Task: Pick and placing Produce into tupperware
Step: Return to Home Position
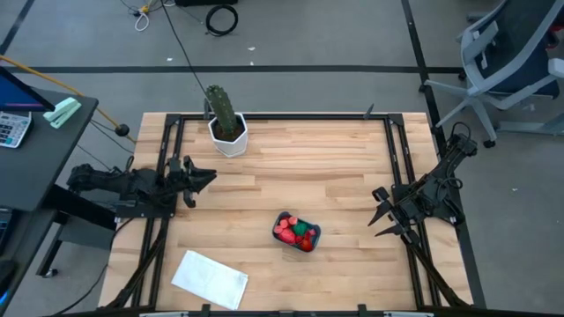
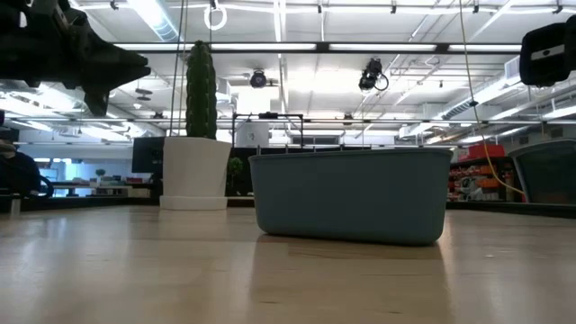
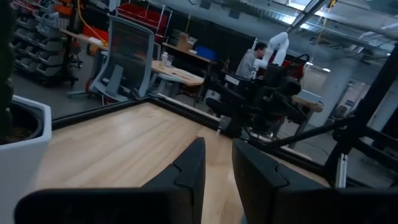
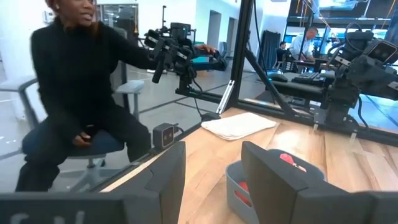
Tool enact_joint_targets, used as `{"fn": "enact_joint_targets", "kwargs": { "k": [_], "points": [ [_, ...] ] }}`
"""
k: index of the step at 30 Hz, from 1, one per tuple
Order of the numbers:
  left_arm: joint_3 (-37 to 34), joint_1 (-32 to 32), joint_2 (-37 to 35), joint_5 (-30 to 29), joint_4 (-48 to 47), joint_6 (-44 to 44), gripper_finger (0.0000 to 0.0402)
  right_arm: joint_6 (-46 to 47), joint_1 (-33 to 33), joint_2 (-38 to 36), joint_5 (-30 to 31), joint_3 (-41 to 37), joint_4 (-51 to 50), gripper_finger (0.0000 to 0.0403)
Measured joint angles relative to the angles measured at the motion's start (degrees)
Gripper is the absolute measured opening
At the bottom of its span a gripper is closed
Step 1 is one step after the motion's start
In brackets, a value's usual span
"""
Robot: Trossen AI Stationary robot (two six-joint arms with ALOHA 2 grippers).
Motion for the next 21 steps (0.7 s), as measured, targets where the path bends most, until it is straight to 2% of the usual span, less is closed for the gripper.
{"fn": "enact_joint_targets", "kwargs": {
  "k": [6, 21],
  "points": [
    [0.0, 0.0, 0.0, 0.0, 0.2, 0.0, 0.0078, 0.0, 0.0, 0.0, -0.1, 0.1, 0.0, 0.0165],
    [0.2, 0.0, 0.0, 0.0, 0.4, 0.0, 0.0089, 0.0, 0.0, 0.0, -0.3, 0.2, 0.2, 0.0165]
  ]
}}
